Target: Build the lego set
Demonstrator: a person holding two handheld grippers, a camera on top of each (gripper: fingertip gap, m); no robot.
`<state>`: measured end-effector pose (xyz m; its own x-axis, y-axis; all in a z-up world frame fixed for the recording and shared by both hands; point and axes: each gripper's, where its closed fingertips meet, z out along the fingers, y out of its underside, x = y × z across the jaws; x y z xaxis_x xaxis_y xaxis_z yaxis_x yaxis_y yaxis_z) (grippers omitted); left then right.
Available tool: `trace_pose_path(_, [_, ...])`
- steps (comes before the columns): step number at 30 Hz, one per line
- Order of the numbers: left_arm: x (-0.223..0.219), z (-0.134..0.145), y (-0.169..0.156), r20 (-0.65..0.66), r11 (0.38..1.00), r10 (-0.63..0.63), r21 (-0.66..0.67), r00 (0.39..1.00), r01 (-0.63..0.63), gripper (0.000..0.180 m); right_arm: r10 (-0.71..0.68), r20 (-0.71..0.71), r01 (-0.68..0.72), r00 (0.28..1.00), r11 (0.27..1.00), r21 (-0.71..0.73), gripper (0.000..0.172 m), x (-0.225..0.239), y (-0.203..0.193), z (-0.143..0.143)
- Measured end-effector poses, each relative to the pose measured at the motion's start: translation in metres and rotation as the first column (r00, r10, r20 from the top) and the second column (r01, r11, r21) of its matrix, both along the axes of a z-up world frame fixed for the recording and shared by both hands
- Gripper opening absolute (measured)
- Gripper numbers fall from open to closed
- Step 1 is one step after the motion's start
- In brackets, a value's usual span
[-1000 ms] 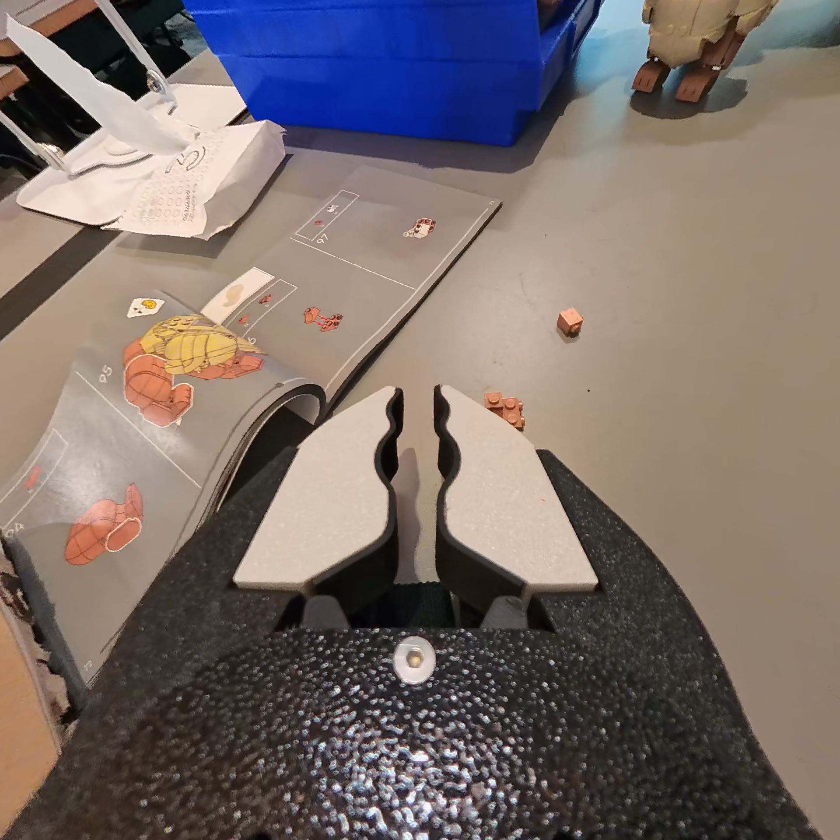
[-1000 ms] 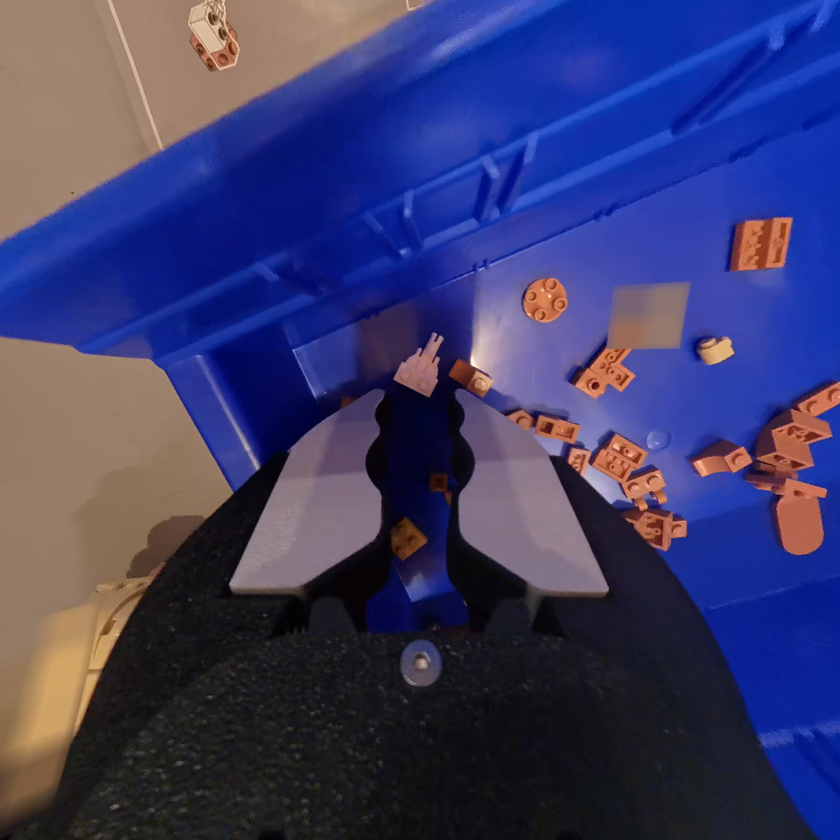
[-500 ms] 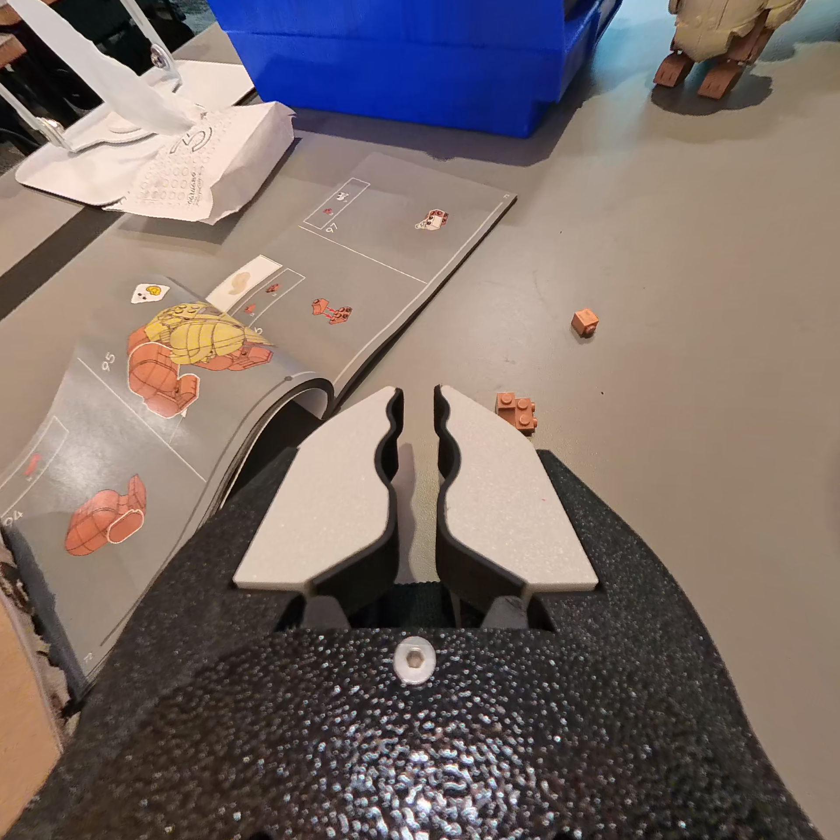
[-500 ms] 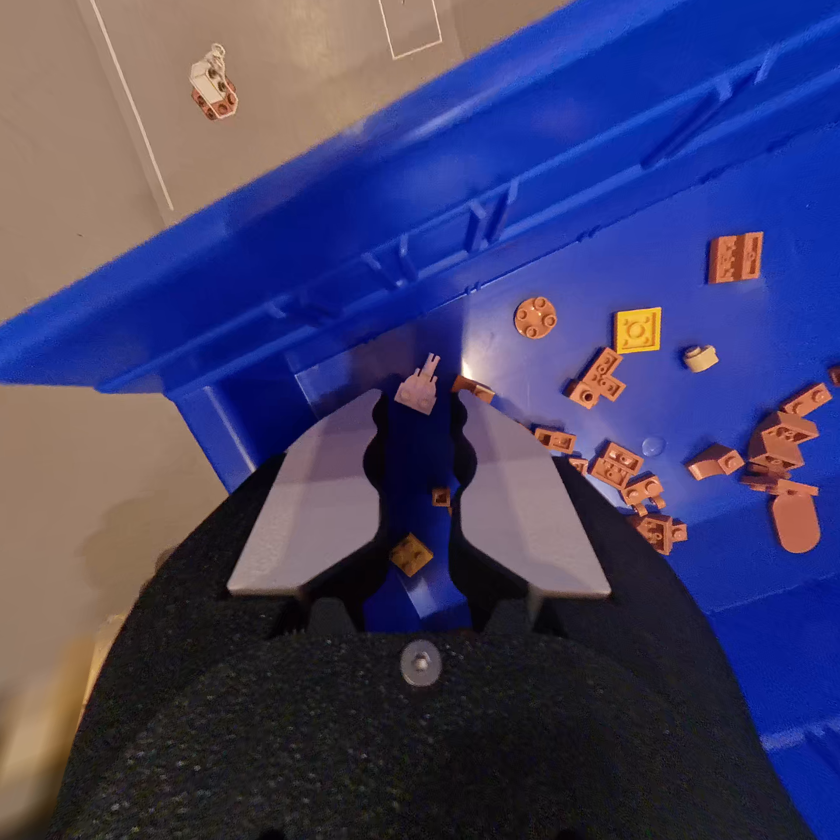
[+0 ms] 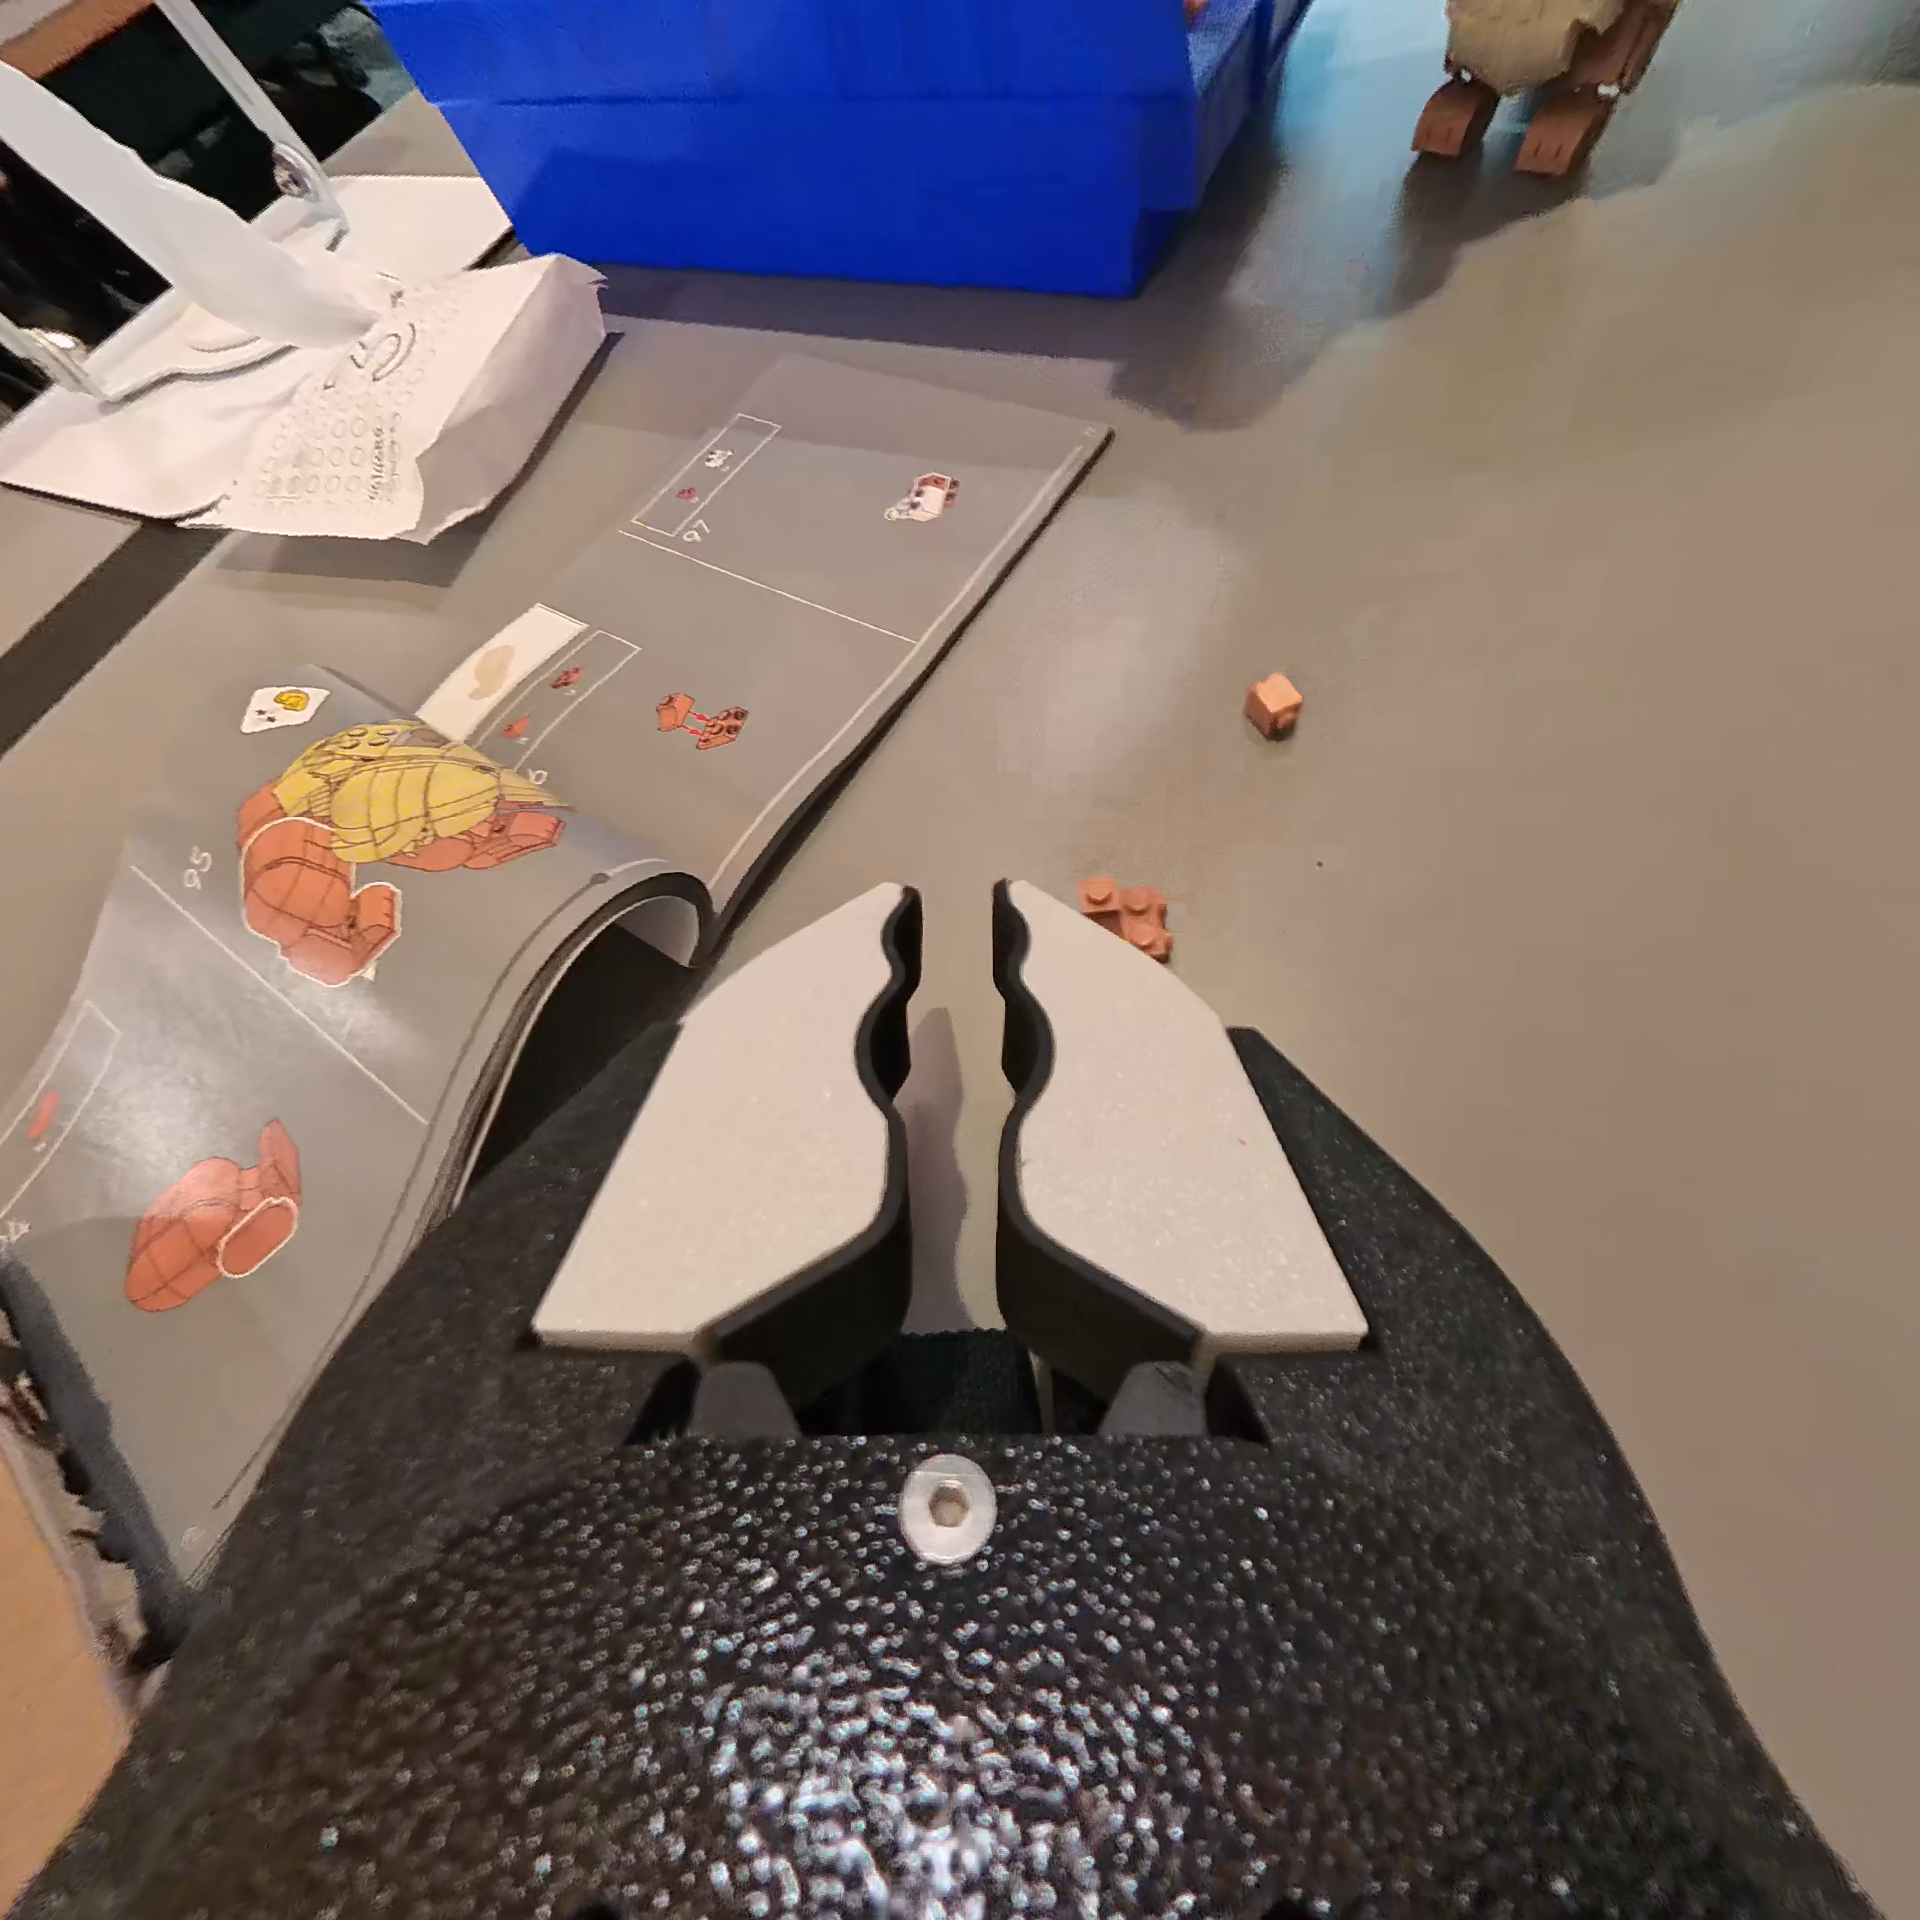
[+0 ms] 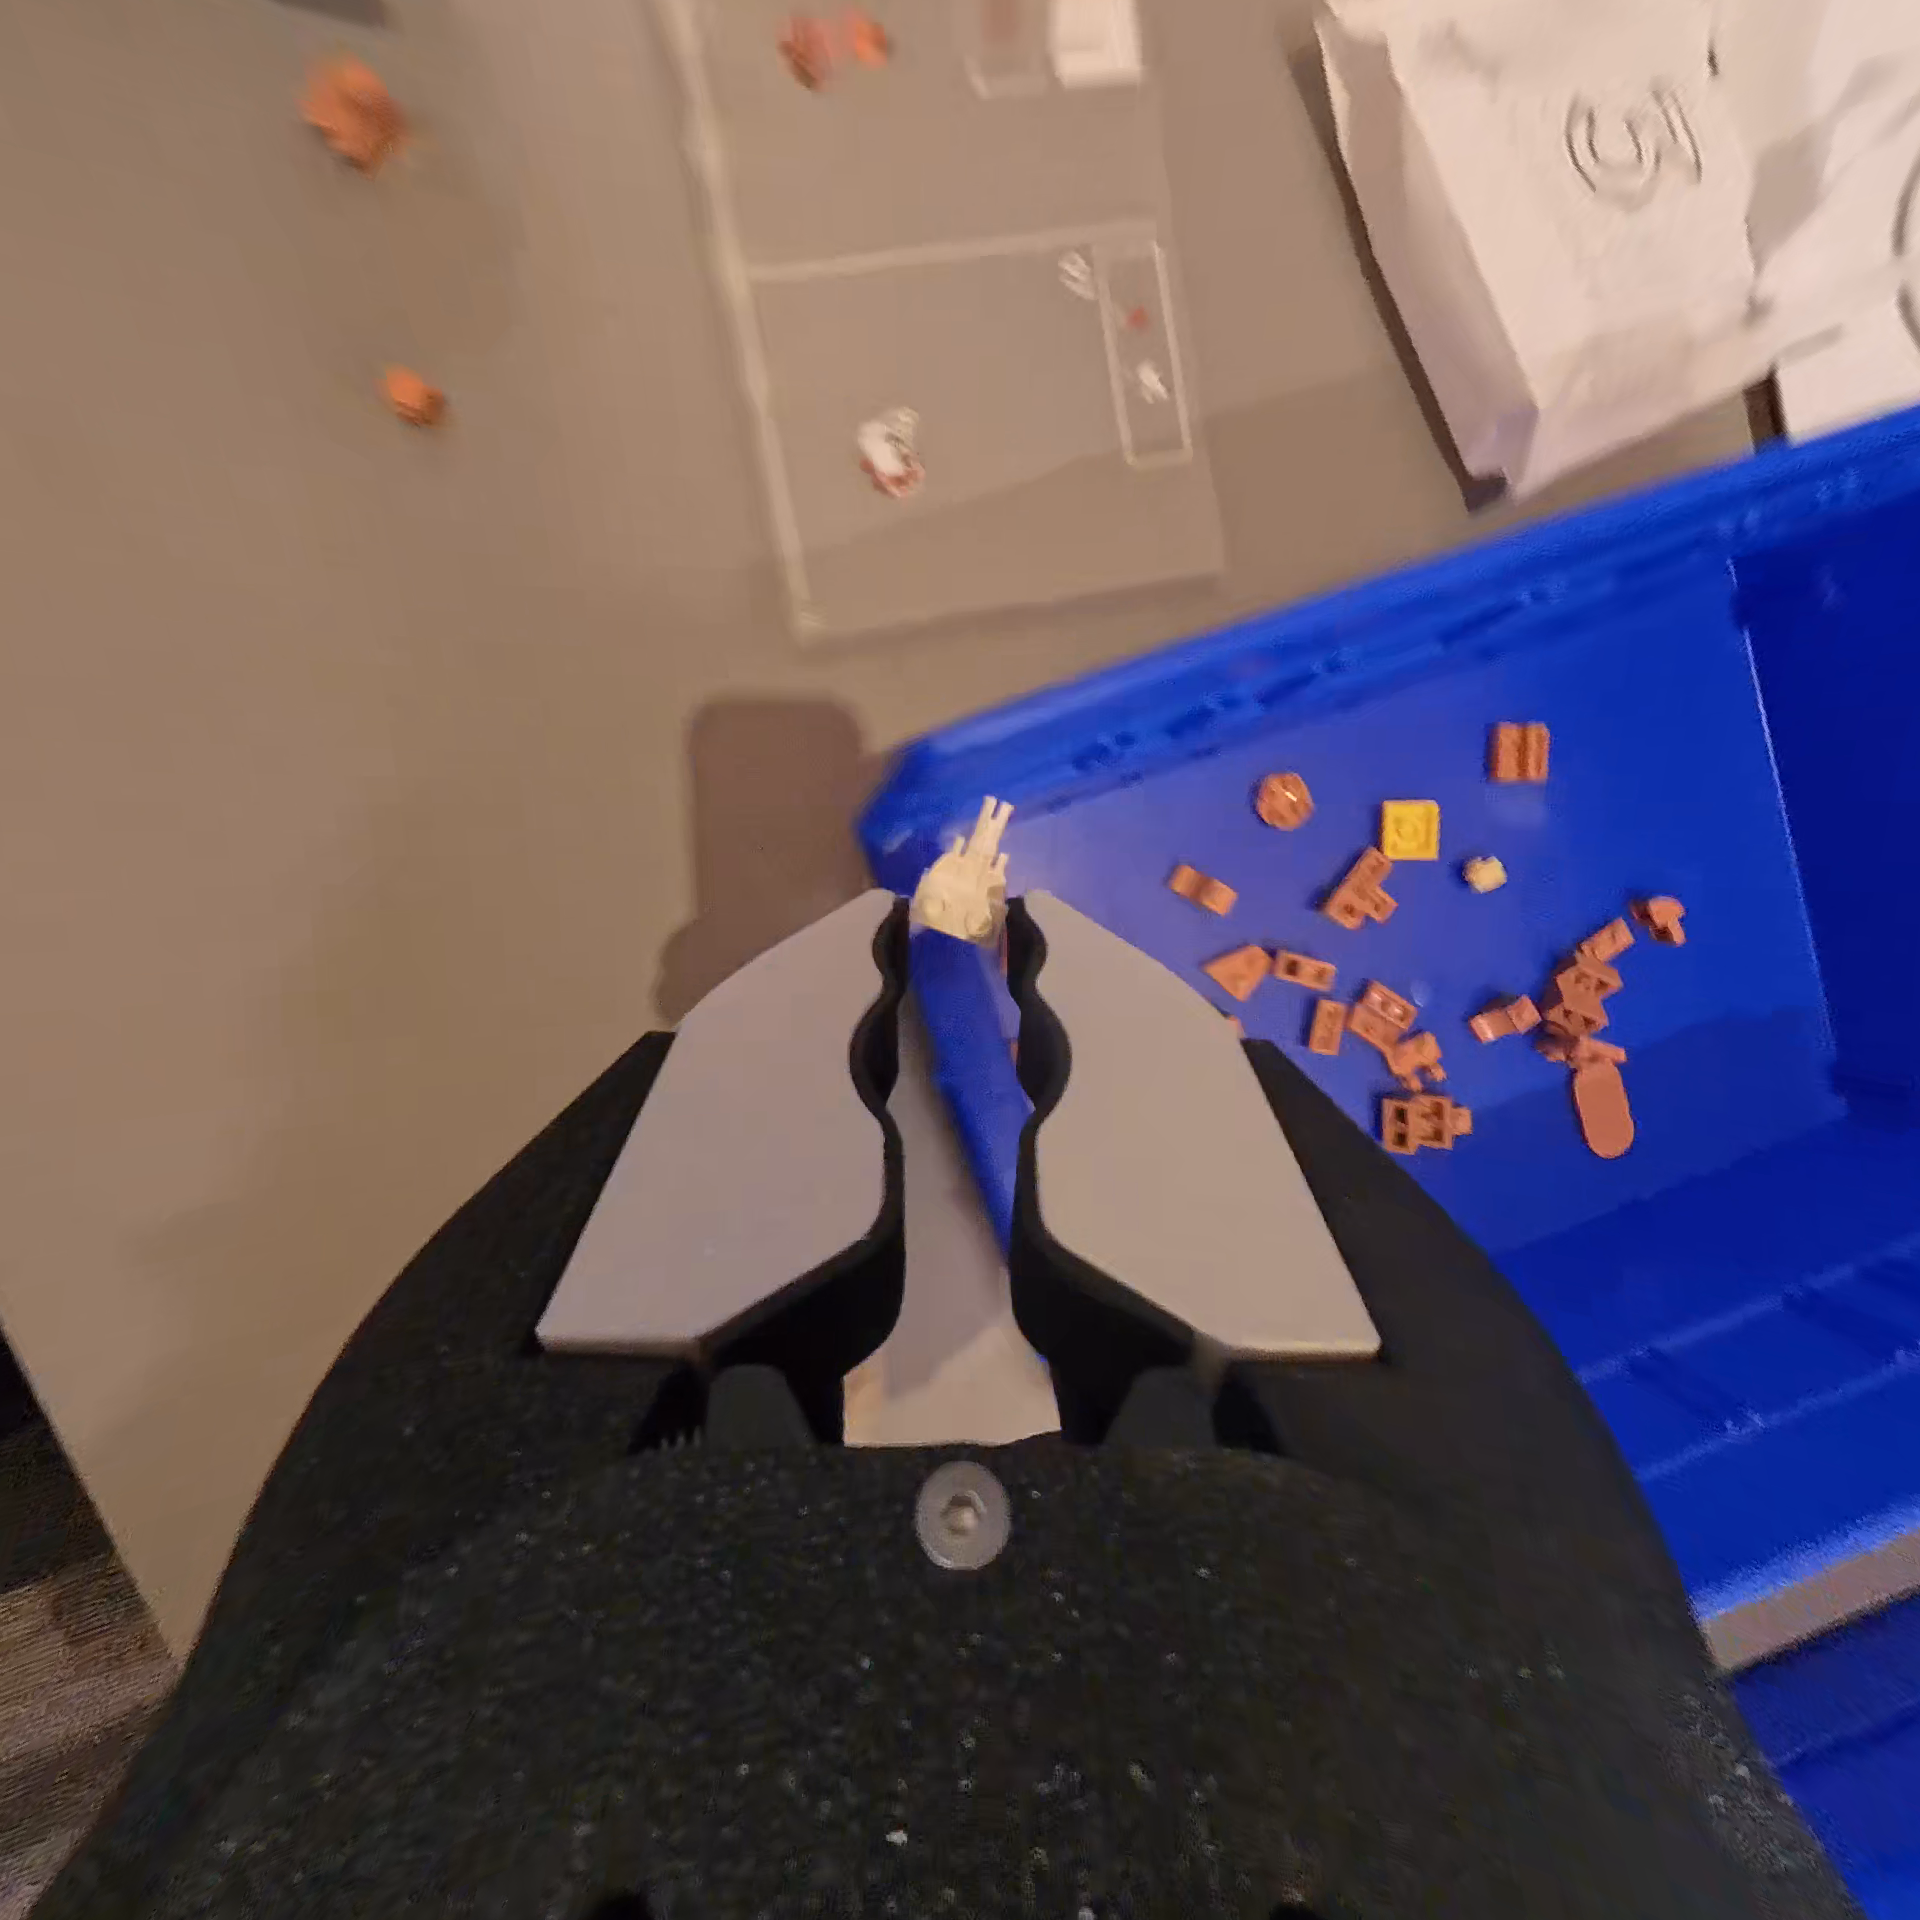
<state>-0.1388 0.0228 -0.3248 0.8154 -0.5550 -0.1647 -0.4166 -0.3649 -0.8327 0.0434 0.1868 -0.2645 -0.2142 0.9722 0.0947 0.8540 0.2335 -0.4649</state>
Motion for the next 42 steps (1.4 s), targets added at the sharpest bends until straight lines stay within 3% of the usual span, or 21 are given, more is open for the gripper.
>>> trace_pose_path(3, [0.007, -0.006, -0.005, -0.022, 0.999, -0.043, -0.032, 0.999, 0.042, 0.015, 0.085, 0.011, -0.086, 0.996, 0.996, 0.026, 0.018, -0.003, -0.046, -0.002])
trace_pose_path(7, [0.014, -0.013, -0.011, -0.077, 0.994, -0.096, -0.054, 0.992, 0.092, 0.019, 0.187, 0.048, -0.188, 0.981, 0.982, 0.015, 0.018, -0.017, -0.103, -0.032])
trace_pose_path(11, [0.018, -0.017, -0.015, -0.107, 0.99, -0.125, -0.073, 0.986, 0.118, 0.021, 0.208, 0.048, -0.207, 0.977, 0.978, -0.024, 0.017, -0.039, -0.128, -0.064])
trace_pose_path(21, [0.026, -0.023, -0.017, -0.102, 0.983, -0.141, -0.132, 0.985, 0.127, 0.021, 0.152, -0.001, -0.152, 0.988, 0.986, -0.069, 0.018, -0.066, -0.126, -0.091])
trace_pose_path(32, [0.024, -0.024, -0.014, -0.102, 0.983, -0.124, -0.146, 0.987, 0.108, 0.01, 0.116, -0.051, -0.119, 0.992, 0.991, -0.058, 0.031, -0.061, -0.121, -0.085])
trace_pose_path(42, [0.032, -0.024, -0.019, -0.037, 0.974, -0.133, -0.19, 0.99, 0.123, 0.008, 0.027, -0.231, -0.057, 0.972, 0.99, -0.127, 0.028, -0.048, -0.141, -0.067])
